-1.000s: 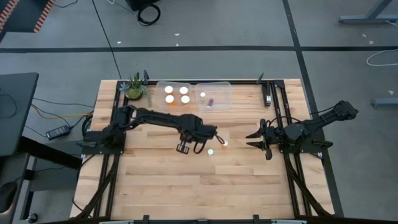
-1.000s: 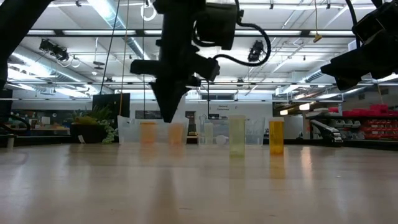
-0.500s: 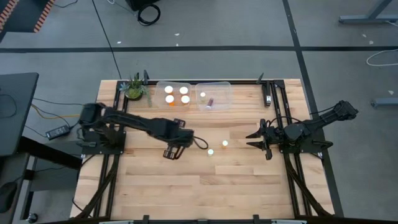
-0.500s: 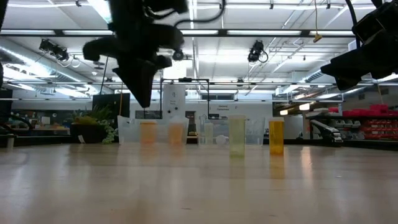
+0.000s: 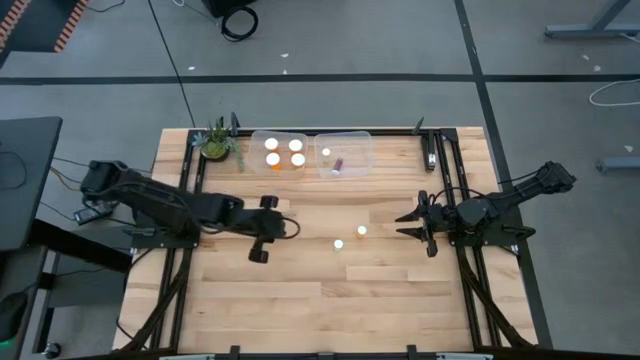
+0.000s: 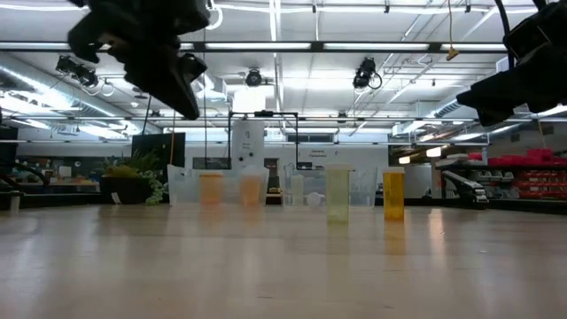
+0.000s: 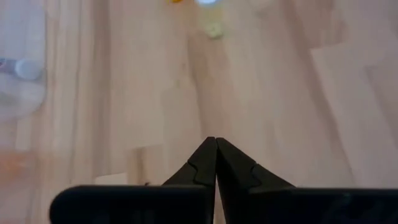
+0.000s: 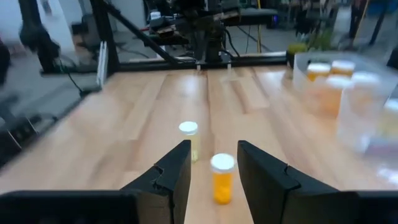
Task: Pick and place medicine bottles into bin by pill shape (circle, oval)
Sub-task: Put the small blue pill bottle into the right bin
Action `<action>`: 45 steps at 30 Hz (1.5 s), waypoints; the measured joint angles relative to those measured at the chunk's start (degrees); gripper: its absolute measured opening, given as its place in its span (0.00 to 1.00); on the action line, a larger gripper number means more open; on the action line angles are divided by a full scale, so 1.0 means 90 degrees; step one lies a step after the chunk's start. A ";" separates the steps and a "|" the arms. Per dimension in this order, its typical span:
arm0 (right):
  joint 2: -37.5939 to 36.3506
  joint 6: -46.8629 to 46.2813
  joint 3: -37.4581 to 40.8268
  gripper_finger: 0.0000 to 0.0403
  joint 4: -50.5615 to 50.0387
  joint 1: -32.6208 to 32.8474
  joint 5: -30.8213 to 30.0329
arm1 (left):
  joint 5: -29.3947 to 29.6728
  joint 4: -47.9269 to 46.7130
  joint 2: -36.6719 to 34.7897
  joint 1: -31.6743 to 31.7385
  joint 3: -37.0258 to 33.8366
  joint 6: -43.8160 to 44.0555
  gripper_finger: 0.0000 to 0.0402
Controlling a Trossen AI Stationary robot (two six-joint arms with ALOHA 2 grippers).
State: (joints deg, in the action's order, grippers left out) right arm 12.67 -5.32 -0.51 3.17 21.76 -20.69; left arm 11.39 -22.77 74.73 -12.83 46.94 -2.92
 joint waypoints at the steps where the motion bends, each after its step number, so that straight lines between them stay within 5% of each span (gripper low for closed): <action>1: 0.0000 0.0292 0.0000 0.34 0.0010 0.0000 -0.0021 | -0.0004 0.0179 -0.0134 -0.0059 -0.0190 0.0022 0.04; 8: 0.0010 0.0952 0.0003 0.34 0.0055 0.0000 -0.0028 | -0.0007 0.1230 -0.0956 -0.0399 -0.1430 0.0199 0.02; 17: 0.0120 0.0276 0.0005 0.34 0.1306 -0.0029 -0.0007 | -0.0004 0.2303 -0.2062 -0.0778 -0.2766 0.1114 0.01; 35: 0.1723 0.0080 0.0003 0.34 0.3195 -0.0031 0.0353 | 0.0607 0.3104 -0.4424 -0.1280 -0.3785 0.1189 0.03; 45: 0.2793 0.0195 -0.0111 0.34 0.3815 -0.0593 -0.0248 | 0.0726 0.3248 -0.5535 -0.1412 -0.4153 0.1045 0.03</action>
State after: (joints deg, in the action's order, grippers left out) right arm 37.81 -3.56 -1.51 37.50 16.42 -22.92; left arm 17.93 6.46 24.92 -25.54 9.57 6.48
